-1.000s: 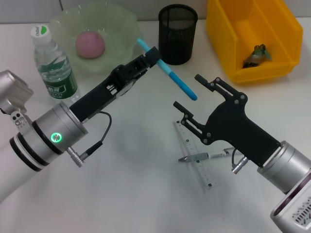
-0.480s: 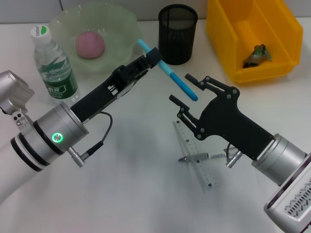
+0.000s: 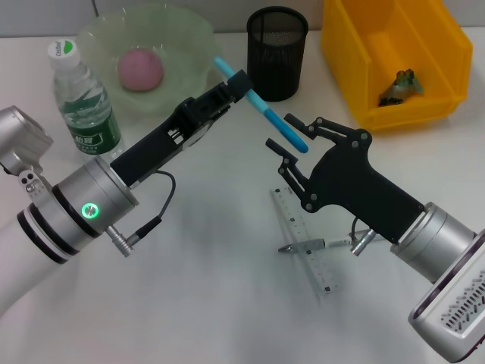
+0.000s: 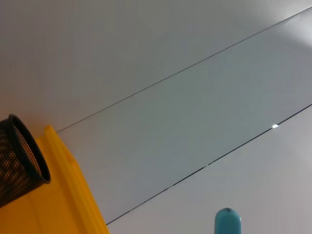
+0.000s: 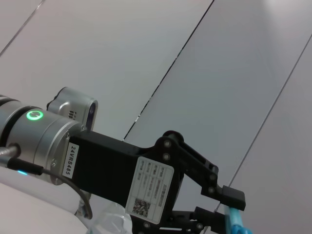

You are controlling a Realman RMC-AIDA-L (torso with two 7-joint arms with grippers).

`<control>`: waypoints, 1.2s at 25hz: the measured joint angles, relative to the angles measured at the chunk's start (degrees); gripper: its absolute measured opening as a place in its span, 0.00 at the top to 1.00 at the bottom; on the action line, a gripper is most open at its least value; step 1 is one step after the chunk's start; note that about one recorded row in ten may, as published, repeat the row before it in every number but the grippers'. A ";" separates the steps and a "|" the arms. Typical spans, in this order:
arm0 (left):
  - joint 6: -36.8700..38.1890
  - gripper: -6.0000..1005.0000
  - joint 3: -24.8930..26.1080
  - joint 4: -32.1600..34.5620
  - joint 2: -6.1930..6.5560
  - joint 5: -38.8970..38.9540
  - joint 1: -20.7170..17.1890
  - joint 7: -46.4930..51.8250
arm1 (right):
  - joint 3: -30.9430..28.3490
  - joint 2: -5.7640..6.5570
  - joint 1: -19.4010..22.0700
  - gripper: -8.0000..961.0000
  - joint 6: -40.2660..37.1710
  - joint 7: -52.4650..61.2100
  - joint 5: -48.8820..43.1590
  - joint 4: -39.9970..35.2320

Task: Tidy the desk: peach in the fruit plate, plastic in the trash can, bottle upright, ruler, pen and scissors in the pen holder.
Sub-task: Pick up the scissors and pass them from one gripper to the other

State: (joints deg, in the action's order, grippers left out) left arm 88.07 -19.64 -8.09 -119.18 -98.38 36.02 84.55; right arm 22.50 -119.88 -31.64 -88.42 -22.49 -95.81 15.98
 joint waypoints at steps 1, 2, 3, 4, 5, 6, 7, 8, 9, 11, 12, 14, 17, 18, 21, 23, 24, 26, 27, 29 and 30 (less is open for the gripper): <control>-0.12 0.77 0.31 -0.02 0.00 -0.02 0.04 -0.04 | -0.13 0.00 -0.08 0.65 0.07 0.12 0.01 0.00; -0.12 0.77 0.31 -0.02 0.00 -0.02 0.04 -0.04 | -0.13 0.00 -0.08 0.66 0.07 0.12 0.01 0.00; -0.16 0.77 0.42 -0.04 0.00 -0.07 0.06 -0.06 | -0.32 0.00 -0.18 0.67 0.28 0.31 0.06 0.01; -0.21 0.77 0.54 -0.05 0.00 -0.21 0.08 -0.09 | -0.32 0.00 -0.18 0.68 0.28 0.31 0.06 0.01; -0.24 0.77 0.55 -0.05 0.00 -0.22 0.10 -0.09 | -0.49 0.00 -0.24 0.69 0.44 0.34 0.08 0.01; -0.31 0.77 0.57 -0.06 0.00 -0.21 0.15 -0.10 | -0.77 0.00 -0.31 0.71 0.57 0.38 0.09 0.01; -0.31 0.77 0.57 -0.06 0.00 -0.21 0.15 -0.10 | -0.77 0.00 -0.31 0.74 0.57 0.38 0.09 0.01; -0.33 0.77 0.58 -0.07 0.00 -0.22 0.16 -0.10 | -0.91 0.01 -0.33 0.77 0.59 0.48 0.10 0.03; -0.39 0.77 0.60 -0.08 0.01 -0.22 0.17 -0.11 | -0.95 0.01 -0.33 0.80 0.60 0.50 0.11 0.06; -0.50 0.77 0.64 -0.09 0.00 -0.21 0.18 -0.11 | -1.00 0.00 -0.34 0.86 0.63 0.51 0.14 0.12; -0.50 0.76 0.64 -0.09 0.00 -0.21 0.18 -0.11 | -1.00 0.00 -0.34 0.86 0.63 0.51 0.14 0.12; -0.59 0.76 0.66 -0.09 0.00 -0.22 0.22 -0.12 | -1.01 0.01 -0.35 0.87 0.63 1.00 0.16 0.14; -0.74 0.76 0.67 -0.08 0.01 -0.24 0.46 -0.16 | -1.01 0.01 -0.35 0.87 0.57 1.81 0.16 0.01; -0.83 0.76 0.68 -0.08 0.00 -0.25 0.57 -0.16 | -1.01 0.00 -0.35 0.87 0.50 2.09 0.16 -0.09; -0.83 0.75 0.68 -0.08 0.00 -0.26 0.60 -0.30 | -0.98 0.00 -0.33 0.87 0.29 2.36 0.16 -0.23; -0.84 0.75 0.68 -0.08 0.00 -0.29 0.60 -0.41 | -0.98 0.00 -0.31 0.87 0.26 2.36 0.16 -0.28; -0.85 0.75 0.68 -0.08 0.00 -0.32 0.61 -0.50 | -0.96 0.00 -0.30 0.87 0.24 2.37 0.16 -0.33; -0.85 0.75 0.68 -0.08 0.00 -0.33 0.61 -0.53 | -0.94 -0.02 -0.29 0.88 0.13 2.37 0.14 -0.38; -0.85 0.75 0.68 -0.08 0.00 -0.33 0.61 -0.53 | -0.94 -0.02 -0.29 0.88 0.13 2.37 0.14 -0.38; -0.90 0.74 0.65 0.01 -0.01 -0.49 0.63 -0.67 | -1.01 -0.02 -0.28 0.89 0.11 2.38 0.15 -0.42; -0.90 0.74 0.64 0.11 -0.01 -0.36 0.57 -0.70 | -1.13 -0.01 -0.28 0.89 0.10 2.39 0.15 -0.42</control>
State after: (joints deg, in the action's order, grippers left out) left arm 87.16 -19.00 -7.98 -119.19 -98.74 36.59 83.85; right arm 21.37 -119.90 -31.92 -88.32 -20.11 -95.66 15.56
